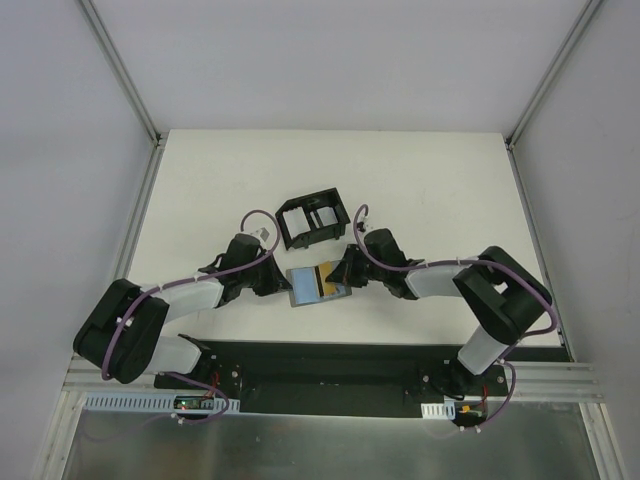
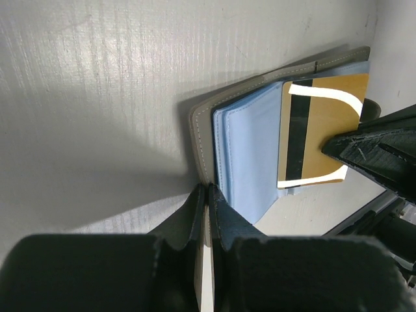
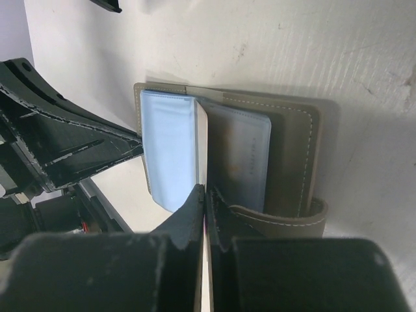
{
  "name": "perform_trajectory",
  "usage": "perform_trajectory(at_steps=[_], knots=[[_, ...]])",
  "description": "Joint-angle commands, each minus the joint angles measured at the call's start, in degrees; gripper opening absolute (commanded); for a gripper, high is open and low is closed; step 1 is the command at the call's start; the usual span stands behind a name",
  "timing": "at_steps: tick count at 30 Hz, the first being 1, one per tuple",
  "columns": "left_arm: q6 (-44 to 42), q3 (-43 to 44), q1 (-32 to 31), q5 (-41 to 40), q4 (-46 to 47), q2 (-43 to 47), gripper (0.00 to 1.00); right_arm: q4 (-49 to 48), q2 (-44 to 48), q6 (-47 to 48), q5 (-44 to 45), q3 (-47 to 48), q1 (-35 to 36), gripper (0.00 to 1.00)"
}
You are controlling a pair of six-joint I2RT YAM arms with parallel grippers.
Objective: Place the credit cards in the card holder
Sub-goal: Insert the credit card into the card holder.
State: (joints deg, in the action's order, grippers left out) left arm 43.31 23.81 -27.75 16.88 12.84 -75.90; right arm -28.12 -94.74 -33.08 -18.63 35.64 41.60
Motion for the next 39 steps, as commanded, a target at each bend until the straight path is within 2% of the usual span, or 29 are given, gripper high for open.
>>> perform_trajectory(at_steps=[1,31,39], knots=[[0.6,-0.5,0.4,2.0,1.9,-0.9,0.0,-2.2,-1.9,-1.3,-0.4,-1.4,0.3,0.01],[0.5,-1.0,0.4,1.3,1.7,0.3,0.0,-2.6,-3.1,-4.3,-0.5,-2.5,2.0,0.0],[0.6,-1.2,0.4,1.3,1.6,0.9,0.0,-2.3,-1.3,-5.2,2.9,-3.3,1.2,0.0]])
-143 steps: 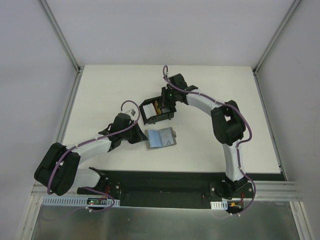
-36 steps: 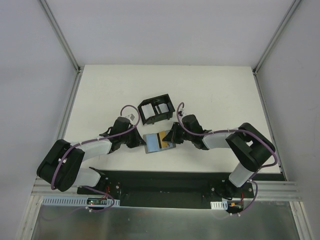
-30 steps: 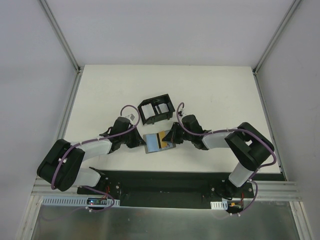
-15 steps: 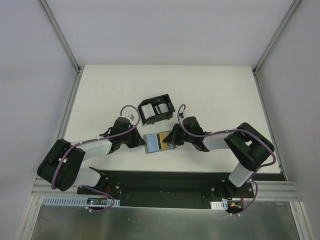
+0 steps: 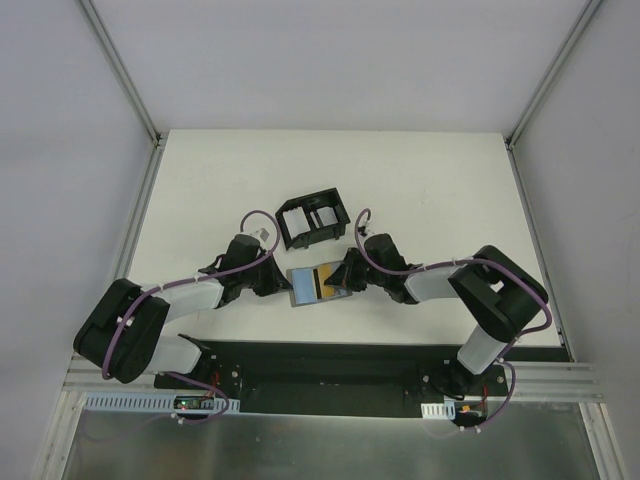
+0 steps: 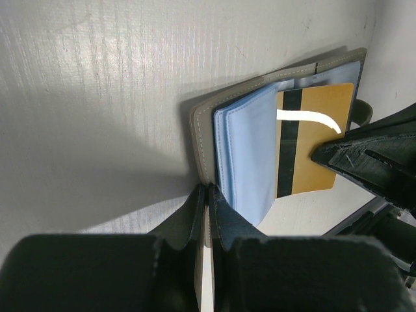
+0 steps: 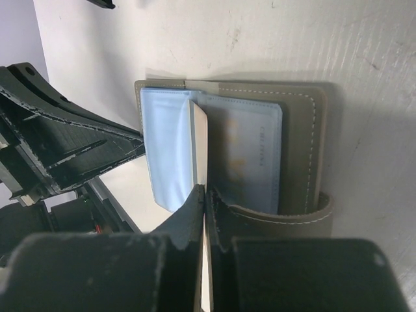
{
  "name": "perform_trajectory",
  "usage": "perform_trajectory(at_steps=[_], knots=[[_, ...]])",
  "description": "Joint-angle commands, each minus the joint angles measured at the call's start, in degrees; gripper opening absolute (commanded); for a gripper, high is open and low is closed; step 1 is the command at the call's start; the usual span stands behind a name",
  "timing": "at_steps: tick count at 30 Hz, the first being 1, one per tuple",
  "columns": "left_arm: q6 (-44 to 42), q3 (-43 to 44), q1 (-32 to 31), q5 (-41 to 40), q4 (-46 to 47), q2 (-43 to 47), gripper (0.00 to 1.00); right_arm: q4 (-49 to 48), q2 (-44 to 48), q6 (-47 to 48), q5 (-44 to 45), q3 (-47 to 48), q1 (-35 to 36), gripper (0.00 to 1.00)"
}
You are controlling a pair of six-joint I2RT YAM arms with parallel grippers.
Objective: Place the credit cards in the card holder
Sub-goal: Insert the credit card into the card holder.
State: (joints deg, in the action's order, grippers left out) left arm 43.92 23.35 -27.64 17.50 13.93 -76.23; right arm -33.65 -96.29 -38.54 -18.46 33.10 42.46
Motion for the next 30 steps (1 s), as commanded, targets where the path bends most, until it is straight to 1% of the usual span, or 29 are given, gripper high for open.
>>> perform_trajectory(at_steps=[1,4,13,19,27,30], knots=[[0.0,-0.9,0.3,0.7,0.4,1.4,0.0,4.1,0.6,0.7,3.7,-0.8,0.3,0.01],[0.2,-1.2,0.3,0.5,0.3,1.8,0.0,8.8,0.8,3.3,6.0,0.4,0.1,0.0],[-0.1,-0.8,0.3,0.7,0.4,1.3,0.0,12.7,-0.7,3.9,6.8,1.3,1.3,0.0],[0.0,-0.8,0.3,0.7,0.4,1.3,0.0,13.6,-4.8,3.7,2.5,5.5,1.5,0.0],[0.1,-1.0,0.3,0.4,0.5,1.5,0.0,15.5,-3.6,4.7,3.3,7.2,1.2,0.01],[0.0,-1.0,0.3,0.5,0.4,1.6,0.0,17.6,-0.3,5.4,7.1,5.7,1.1,0.01]])
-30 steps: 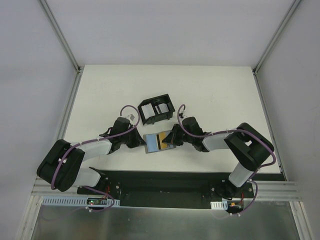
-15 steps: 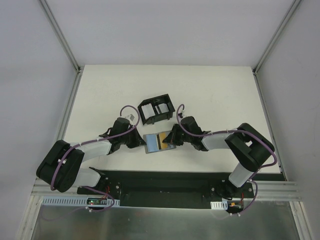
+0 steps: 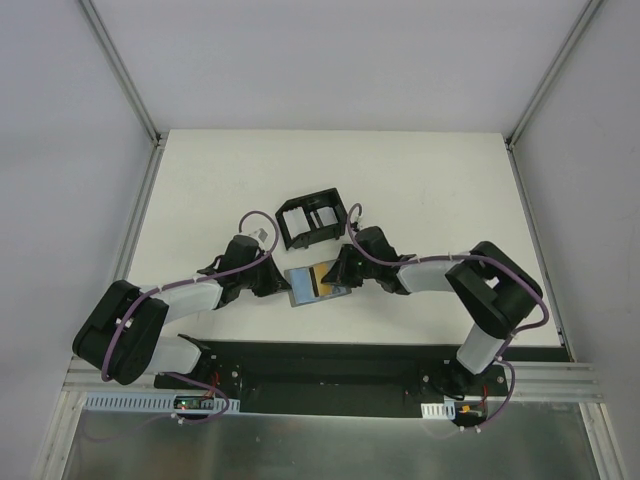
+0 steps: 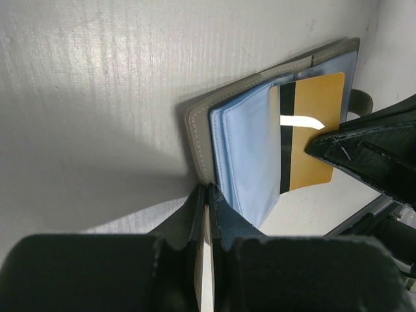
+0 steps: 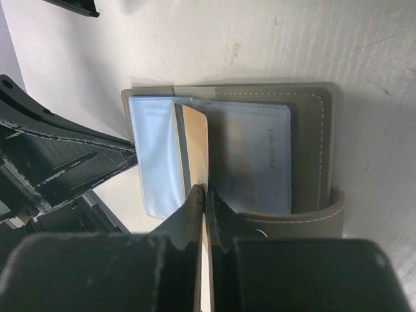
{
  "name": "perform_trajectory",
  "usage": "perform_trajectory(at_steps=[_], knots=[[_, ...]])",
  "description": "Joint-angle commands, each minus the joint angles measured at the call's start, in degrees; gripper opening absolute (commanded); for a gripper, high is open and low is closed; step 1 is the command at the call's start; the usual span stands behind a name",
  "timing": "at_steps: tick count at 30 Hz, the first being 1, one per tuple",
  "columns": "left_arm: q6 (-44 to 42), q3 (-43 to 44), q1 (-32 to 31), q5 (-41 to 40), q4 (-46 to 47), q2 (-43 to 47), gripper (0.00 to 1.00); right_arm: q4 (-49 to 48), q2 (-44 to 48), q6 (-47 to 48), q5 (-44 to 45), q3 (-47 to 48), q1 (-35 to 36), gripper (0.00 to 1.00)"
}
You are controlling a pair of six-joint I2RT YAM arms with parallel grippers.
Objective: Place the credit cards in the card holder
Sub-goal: Insert the credit card into the card holder.
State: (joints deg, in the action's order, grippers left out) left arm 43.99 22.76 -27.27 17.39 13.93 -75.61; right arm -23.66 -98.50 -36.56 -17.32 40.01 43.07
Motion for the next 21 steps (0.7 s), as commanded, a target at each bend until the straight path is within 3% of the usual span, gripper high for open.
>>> perform_trajectory(at_steps=[1,6,21], knots=[[0.0,-0.4,-0.1,0.5,0.4,1.0,0.0,8.8,2.9,3.8,6.9,-1.6,0.3,0.02],[0.0,-0.1,-0.1,0.5,0.5,0.8,0.0,12.7,5.6,5.4,10.4,-2.0,-0.4,0.02],[0.0,0.2,-0.1,0.9,0.6,0.6,0.0,12.4,-1.3,4.5,5.0,1.4,2.4,0.02]])
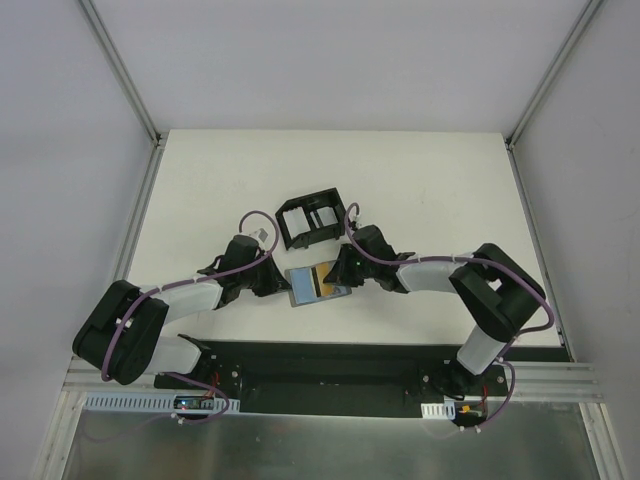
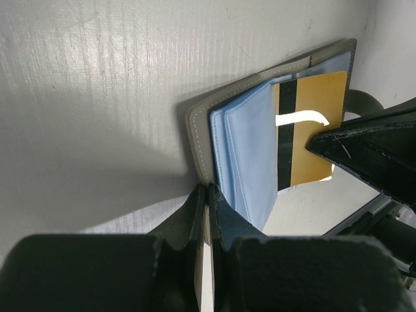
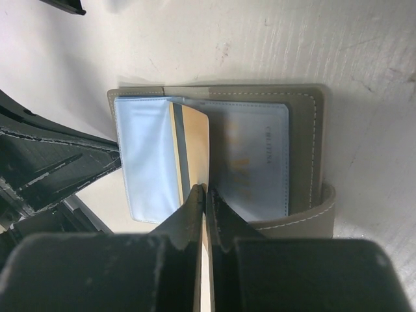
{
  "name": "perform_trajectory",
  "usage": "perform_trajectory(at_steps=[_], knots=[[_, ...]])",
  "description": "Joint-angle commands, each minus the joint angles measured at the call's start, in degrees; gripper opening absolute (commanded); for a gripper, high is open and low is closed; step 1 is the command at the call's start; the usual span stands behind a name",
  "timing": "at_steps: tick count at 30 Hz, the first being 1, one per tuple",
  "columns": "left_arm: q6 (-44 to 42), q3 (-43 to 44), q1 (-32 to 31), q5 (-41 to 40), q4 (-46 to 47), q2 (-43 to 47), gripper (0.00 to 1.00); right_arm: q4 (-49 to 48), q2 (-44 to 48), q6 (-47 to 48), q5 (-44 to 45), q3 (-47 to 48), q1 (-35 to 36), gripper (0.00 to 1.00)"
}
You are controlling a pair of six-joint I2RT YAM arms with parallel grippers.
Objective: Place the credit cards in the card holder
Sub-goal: Insert the credit card into the card holder.
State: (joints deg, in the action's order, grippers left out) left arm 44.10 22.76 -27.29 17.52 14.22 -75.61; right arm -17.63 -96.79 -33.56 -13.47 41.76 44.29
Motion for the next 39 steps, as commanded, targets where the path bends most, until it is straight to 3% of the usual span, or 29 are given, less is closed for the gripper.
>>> perform_trajectory(at_steps=[1,20,33,39], knots=[[-0.2,0.2,0.0,0.8,0.2,0.6,0.0,6.9,-2.8,1.5,1.5,-0.4,1.1,0.01],[-0.2,-0.2,0.0,0.5,0.4,1.1,0.0,10.8,2.4,2.2,11.7,-2.1,-0.1,0.01],[0.2,-0.1,0.0,0.9,0.9,0.6,0.0,13.8,1.0,1.4,10.2,-2.0,3.3,0.01],[0.1,0.1,0.0,1.3,1.2,-0.2,0.0,11.1,-0.8,0.2,4.7,-2.1,3.5,0.0]])
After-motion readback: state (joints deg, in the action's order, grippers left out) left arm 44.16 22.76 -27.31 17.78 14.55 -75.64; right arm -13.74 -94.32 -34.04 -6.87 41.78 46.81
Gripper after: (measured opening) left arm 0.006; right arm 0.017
